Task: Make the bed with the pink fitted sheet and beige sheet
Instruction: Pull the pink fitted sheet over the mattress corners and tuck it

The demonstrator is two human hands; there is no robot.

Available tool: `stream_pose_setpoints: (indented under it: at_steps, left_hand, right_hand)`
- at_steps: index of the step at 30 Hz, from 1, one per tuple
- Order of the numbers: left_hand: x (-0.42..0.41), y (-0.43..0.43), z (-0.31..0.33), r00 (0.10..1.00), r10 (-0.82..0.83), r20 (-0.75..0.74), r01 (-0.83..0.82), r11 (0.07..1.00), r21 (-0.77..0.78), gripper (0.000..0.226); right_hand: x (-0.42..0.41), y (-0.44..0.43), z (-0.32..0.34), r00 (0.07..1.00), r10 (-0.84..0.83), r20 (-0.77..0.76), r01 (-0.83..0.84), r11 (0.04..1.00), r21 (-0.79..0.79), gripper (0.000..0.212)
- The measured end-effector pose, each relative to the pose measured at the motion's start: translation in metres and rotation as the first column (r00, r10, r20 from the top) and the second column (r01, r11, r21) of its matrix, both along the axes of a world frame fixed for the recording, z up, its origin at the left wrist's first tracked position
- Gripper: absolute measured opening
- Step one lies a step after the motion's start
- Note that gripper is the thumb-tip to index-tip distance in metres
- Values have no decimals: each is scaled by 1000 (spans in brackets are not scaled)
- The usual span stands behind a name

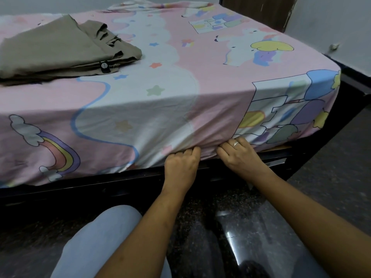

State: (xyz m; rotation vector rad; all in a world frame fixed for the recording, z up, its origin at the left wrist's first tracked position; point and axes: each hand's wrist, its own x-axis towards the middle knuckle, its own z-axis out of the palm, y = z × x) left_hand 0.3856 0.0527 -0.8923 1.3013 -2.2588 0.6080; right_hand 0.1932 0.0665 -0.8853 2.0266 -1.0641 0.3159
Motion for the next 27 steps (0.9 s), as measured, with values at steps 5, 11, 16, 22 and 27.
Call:
stream_pose_setpoints:
  at_steps: [5,11,16,22,27]
  left_hand:
    - [-16,3,-2,999,-34,14,34,999,18,12]
    - [-31,1,-5,991,-133,13,131,988,79,13]
    - [-30,4,-8,988,-152,-7,152,985,79,11]
    - [-32,13,-24,982,-182,-38,185,980,72,7]
    - [-38,14,-28,975,-199,-101,209,972,103,22]
  right_hand:
    - [-1,8,-2,994,-104,-25,104,994,13,15]
    - [-9,11,-1,978,-197,-65,199,979,40,14]
    - [-6,19,-3,965,-258,-37,259,965,39,14]
    - [-17,31,1,891,-439,114,395,875,278,11]
    - [-2,44,2,533,-766,360,473,623,624,25]
